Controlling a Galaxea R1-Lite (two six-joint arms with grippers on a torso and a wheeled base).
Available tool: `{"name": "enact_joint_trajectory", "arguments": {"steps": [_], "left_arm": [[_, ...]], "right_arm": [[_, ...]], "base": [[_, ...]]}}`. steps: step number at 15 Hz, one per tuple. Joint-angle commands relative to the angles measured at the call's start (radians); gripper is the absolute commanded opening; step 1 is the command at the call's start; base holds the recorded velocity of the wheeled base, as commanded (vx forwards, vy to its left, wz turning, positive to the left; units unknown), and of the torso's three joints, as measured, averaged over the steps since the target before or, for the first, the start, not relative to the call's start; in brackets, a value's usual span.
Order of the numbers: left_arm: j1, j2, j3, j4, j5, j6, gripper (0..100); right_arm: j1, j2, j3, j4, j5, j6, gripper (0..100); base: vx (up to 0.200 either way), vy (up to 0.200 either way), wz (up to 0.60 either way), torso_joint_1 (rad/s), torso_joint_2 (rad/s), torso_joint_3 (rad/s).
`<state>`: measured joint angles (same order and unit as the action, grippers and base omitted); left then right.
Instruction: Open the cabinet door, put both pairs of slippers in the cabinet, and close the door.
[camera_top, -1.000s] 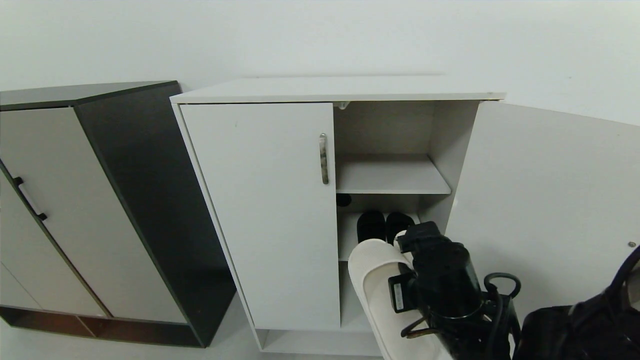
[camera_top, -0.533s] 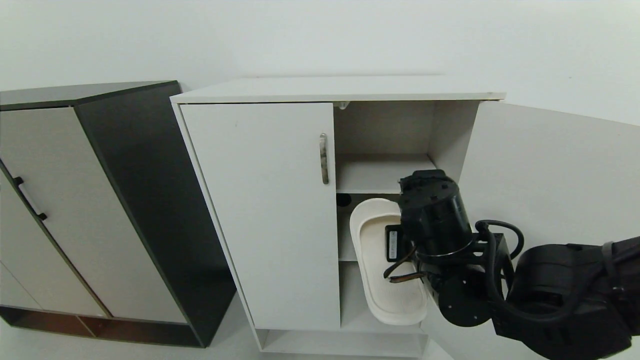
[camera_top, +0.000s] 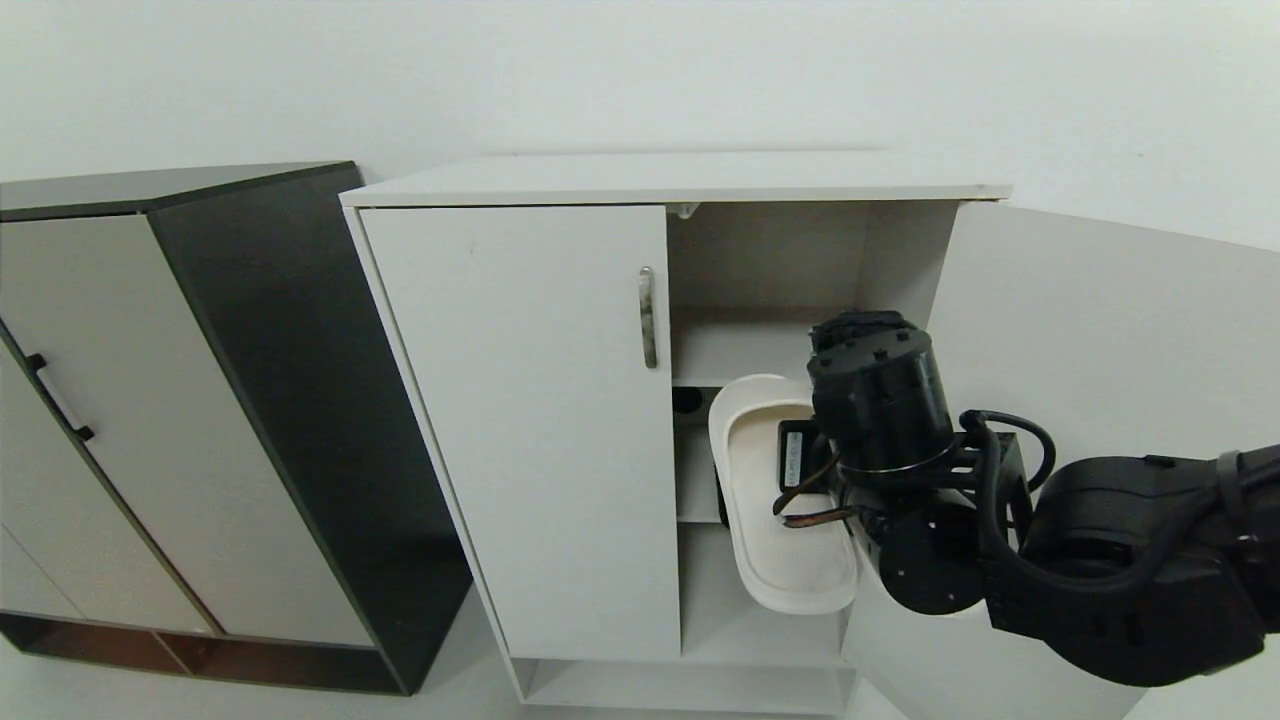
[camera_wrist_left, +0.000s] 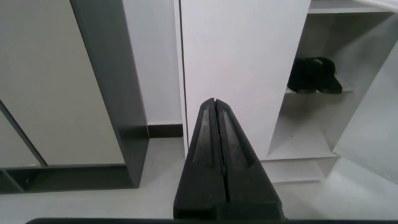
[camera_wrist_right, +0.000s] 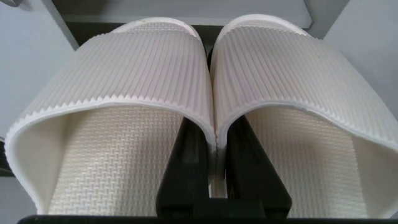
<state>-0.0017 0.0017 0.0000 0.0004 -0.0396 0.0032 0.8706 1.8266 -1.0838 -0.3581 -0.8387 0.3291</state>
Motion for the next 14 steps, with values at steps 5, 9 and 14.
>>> {"name": "enact_joint_trajectory", "arguments": {"steps": [5, 9, 14], "left_arm": [[0.0, 0.0, 0.0, 0.001, 0.0, 0.0, 0], [0.0, 0.0, 0.0, 0.0, 0.0, 0.0, 0], [0.0, 0.0, 0.0, 0.0, 0.0, 0.0, 0]], "right_arm": [[-0.002, 0.014, -0.005, -0.002, 0.0, -0.001, 0], [-0.012, 0.026, -0.013, -0.004, 0.0, -0.001, 0], [-0.016, 0.026, -0.015, -0.004, 0.0, -0.001, 0]], "base": [[0.12, 0.0, 0.0, -0.002, 0.0, 0.003], [0.2, 0.0, 0.0, 0.002, 0.0, 0.001], [0.16, 0.0, 0.0, 0.002, 0.0, 0.007]]}}
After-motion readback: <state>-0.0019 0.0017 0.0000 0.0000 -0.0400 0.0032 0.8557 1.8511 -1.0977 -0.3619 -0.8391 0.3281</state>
